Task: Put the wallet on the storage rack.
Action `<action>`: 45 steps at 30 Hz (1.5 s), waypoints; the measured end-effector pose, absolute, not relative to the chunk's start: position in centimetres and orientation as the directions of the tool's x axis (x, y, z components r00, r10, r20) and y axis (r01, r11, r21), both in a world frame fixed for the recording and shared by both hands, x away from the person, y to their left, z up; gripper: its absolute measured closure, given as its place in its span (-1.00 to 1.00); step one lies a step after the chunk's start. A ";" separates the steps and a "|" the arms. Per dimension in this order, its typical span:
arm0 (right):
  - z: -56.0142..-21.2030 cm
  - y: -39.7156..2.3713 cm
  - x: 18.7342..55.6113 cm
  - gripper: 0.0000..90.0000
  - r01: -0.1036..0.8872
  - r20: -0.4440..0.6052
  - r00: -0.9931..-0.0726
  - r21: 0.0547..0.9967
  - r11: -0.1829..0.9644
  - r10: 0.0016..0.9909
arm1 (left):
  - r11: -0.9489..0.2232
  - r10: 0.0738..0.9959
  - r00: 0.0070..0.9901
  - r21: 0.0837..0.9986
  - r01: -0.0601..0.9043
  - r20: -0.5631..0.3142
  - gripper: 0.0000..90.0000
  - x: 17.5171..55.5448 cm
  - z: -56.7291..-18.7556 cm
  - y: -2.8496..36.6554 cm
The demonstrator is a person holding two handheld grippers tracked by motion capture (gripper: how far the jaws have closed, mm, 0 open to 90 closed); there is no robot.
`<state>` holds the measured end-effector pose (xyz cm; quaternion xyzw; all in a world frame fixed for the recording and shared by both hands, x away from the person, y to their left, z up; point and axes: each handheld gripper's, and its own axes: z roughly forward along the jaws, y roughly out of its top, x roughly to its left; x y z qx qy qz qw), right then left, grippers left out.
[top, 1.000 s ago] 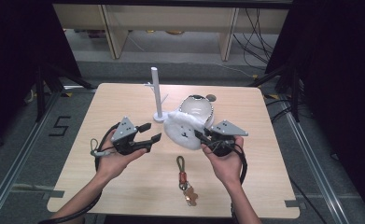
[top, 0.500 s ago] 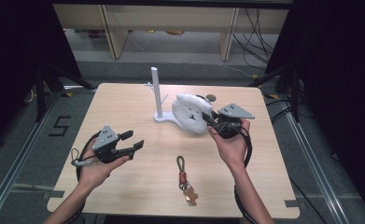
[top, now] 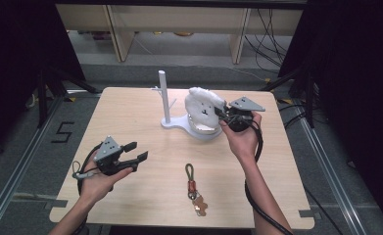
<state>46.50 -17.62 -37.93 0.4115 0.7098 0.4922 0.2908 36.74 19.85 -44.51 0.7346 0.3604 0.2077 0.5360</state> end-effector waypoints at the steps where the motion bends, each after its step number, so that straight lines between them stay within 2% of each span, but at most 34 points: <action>1: -38.1 -17.7 46.8 0.67 0.301 -0.010 -0.491 0.936 0.180 0.871 | -0.170 0.753 0.653 0.935 0.312 -0.081 -0.09 36.7 -44.6 19.8; 13: -40.5 -18.1 49.9 0.66 0.377 -0.022 -0.466 0.899 0.221 0.885 | -0.177 0.750 0.655 0.928 0.326 -0.087 -0.09 36.7 -45.0 19.5; 26: -41.5 -18.0 51.1 0.61 0.452 -0.020 -0.446 0.858 0.245 0.895 | -0.170 0.739 0.665 0.925 0.339 -0.108 -0.09 36.8 -45.5 19.1; 31: -41.4 -17.7 51.3 0.40 0.453 -0.081 -0.423 0.843 0.288 0.902 | -0.178 0.740 0.664 0.922 0.344 -0.105 -0.09 36.7 -45.5 18.9; 35: -41.7 -17.5 51.4 0.22 0.460 -0.064 -0.400 0.849 0.261 0.914 | -0.178 0.735 0.669 0.922 0.344 -0.108 -0.09 36.7 -45.5 18.8; 45: -41.3 -17.9 51.1 0.07 0.435 -0.043 -0.369 0.875 0.213 0.929 | -0.187 0.739 0.666 0.917 0.352 -0.105 -0.09 36.6 -45.6 18.7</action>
